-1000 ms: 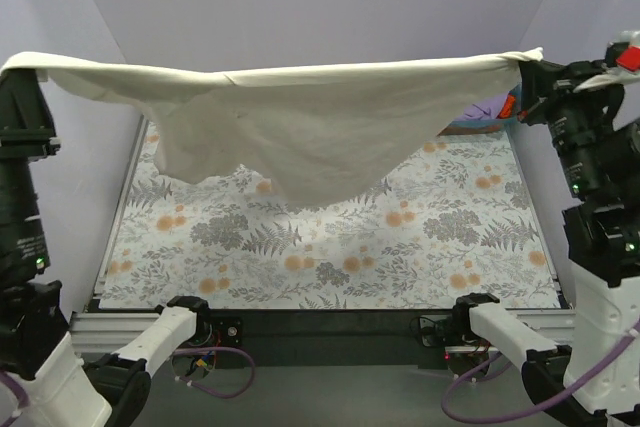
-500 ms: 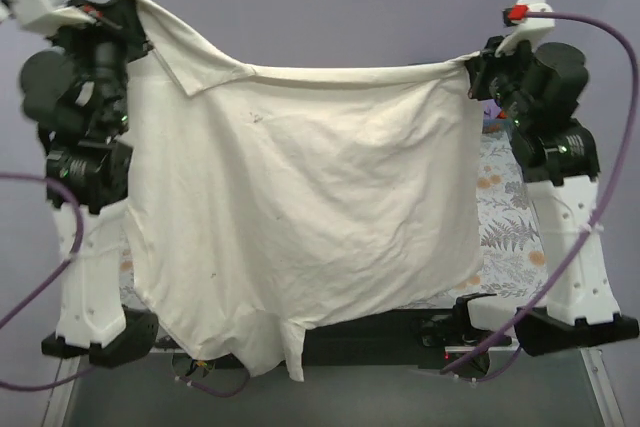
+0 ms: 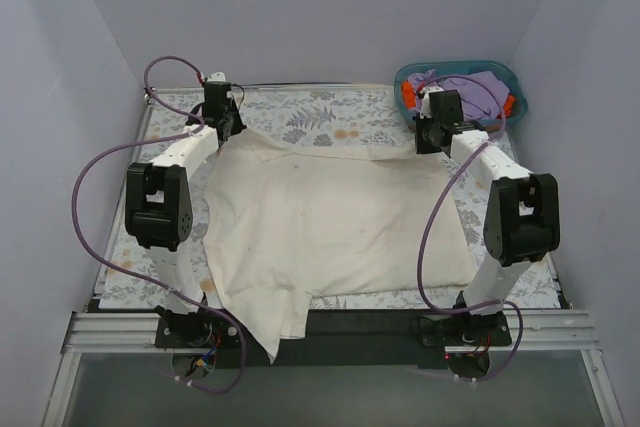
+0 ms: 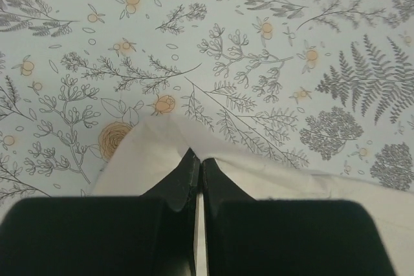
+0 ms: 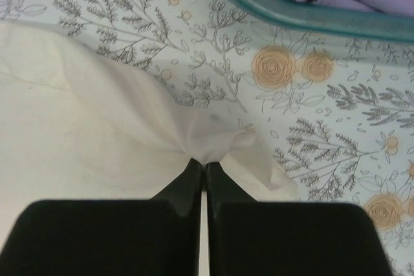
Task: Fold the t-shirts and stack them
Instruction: Flatten the tshirt out
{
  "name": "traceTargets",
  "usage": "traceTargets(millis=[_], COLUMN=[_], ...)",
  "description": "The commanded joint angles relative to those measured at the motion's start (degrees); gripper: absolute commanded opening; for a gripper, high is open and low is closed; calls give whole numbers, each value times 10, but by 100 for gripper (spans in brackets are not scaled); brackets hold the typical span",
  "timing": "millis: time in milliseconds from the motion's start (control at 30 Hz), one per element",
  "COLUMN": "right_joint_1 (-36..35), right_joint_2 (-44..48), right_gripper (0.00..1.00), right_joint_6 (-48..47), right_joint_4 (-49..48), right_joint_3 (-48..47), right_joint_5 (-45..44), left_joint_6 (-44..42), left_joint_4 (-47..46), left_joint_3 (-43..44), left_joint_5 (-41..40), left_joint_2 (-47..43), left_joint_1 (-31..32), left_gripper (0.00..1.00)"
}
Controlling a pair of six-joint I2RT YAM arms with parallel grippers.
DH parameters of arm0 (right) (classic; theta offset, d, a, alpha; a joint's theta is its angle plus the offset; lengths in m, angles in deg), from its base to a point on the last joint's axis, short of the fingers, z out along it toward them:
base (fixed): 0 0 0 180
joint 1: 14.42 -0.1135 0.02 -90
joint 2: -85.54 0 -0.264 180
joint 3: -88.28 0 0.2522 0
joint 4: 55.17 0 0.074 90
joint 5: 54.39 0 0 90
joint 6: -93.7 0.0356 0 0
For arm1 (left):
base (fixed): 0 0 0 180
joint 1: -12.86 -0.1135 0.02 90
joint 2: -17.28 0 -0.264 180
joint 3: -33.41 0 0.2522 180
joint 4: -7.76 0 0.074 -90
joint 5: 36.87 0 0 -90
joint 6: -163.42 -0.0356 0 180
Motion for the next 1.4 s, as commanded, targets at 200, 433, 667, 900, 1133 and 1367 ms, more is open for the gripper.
traceTargets(millis=[200, 433, 667, 900, 1133, 1367], right_joint_1=[11, 31, 33, 26, -67, -311], right_joint_2=[-57, -56, -72, -12, 102, 159], right_gripper=[1, 3, 31, 59, 58, 49], right_joint_6=[-14, 15, 26, 59, 81, 71], right_joint_4=[-133, -137, -136, -88, -50, -27], right_joint_3=[-38, -47, -59, -48, 84, 188], right_joint_5=[-71, -67, -53, 2, 63, 88], left_joint_6=[32, 17, 15, 77, 165, 227], left_joint_4=[-64, -53, -55, -2, 107, 162], left_joint_3=[96, 142, 165, 134, -100, -351], left_joint_5=[48, 74, 65, 79, 65, 98], left_joint_2=[36, 49, 79, 17, -187, -355], left_joint_1=[-33, -34, -41, -41, -37, 7], left_gripper=[0, 0, 10, 65, 69, 52])
